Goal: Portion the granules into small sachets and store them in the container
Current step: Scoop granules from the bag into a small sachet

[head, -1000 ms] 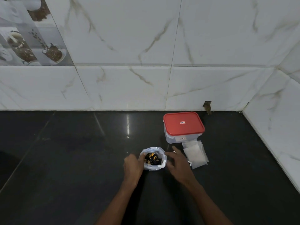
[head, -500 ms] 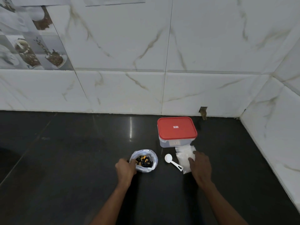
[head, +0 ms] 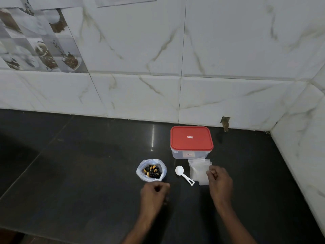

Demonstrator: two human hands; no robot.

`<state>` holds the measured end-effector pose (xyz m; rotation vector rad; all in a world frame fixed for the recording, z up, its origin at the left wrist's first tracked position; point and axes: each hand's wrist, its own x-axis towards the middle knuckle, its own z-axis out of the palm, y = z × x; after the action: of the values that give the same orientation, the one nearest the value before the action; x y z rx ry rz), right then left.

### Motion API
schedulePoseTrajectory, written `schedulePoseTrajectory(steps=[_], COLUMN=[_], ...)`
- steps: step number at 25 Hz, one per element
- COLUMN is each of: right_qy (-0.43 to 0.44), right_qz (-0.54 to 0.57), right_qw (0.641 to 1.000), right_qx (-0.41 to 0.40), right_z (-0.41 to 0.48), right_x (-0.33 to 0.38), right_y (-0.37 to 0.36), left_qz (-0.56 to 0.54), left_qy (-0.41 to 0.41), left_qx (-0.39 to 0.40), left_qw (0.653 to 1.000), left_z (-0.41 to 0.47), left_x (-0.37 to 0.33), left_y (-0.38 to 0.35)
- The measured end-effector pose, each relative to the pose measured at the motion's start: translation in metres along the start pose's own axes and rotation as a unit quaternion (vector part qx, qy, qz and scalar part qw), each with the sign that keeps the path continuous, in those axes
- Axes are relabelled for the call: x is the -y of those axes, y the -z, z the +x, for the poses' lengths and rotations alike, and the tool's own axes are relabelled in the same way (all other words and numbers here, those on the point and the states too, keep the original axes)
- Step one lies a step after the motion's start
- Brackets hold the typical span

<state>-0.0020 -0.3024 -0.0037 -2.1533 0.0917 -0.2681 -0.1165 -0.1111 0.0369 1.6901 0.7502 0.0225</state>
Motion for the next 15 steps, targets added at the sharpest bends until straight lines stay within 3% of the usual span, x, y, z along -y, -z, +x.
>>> schedulePoseTrajectory(steps=[2,5,10,15], right_qy=[0.018,0.057,0.057,0.0], right_qz=[0.061,0.093,0.087,0.086], right_qw=[0.998,0.993,0.992,0.991], right_qx=[0.007,0.042,0.077,0.098], right_z=[-0.017,-0.042,-0.055,-0.04], right_x=[0.009,0.018,0.026,0.052], right_y=[0.002,0.0,-0.005,-0.004], left_qz=[-0.133,-0.214,-0.16,-0.075], left_qy=[0.049,0.069,0.07,-0.031], left_qx=[0.077,0.093,0.067,0.037], left_qw=[0.987,0.97,0.982,0.996], left_z=[-0.001,0.013,0.032,0.029], left_x=[-0.01,-0.025,-0.033,-0.042], left_y=[-0.032,-0.058,-0.048,-0.037])
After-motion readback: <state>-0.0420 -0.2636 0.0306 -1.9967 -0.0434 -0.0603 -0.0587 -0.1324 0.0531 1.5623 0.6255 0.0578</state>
